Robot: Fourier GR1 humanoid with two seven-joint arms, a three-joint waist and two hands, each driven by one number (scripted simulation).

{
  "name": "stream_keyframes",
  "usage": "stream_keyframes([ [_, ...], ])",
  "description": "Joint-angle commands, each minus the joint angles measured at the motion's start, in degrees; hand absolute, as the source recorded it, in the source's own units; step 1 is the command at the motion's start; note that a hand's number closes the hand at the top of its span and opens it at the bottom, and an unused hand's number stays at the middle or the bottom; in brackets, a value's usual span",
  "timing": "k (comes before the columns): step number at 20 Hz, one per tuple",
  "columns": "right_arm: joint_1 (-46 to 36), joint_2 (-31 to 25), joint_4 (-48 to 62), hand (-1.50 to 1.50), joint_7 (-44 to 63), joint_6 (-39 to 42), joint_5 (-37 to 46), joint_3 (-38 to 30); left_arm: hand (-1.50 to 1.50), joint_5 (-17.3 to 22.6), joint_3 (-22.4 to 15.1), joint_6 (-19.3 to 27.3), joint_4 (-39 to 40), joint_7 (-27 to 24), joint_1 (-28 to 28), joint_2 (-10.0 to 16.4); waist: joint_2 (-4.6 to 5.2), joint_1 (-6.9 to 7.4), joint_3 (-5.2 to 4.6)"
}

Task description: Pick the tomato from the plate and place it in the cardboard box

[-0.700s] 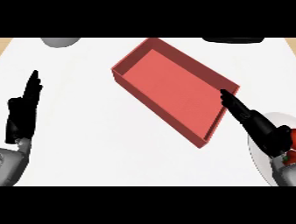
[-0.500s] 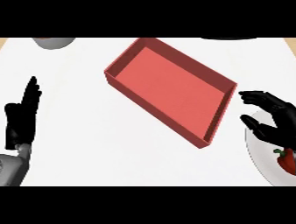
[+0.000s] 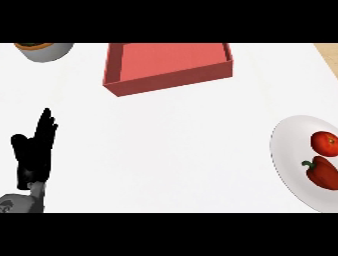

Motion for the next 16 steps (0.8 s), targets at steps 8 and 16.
stream_keyframes([
  [8,23.9,-10.7,-27.4,-1.5,30.9,-2.4,11.0,-3.0,0.0,-0.6,-1.0,-2.2,-0.4,-1.4,1.7,-1.5,0.6,2.8,0.04],
  [16,20.7,-19.5,-38.1,-1.5,52.1,13.2,7.1,-5.4,0.0,-1.1,-1.0,-3.4,-1.5,0.6,-0.6,-2.4,0.83,4.73,0.27],
])
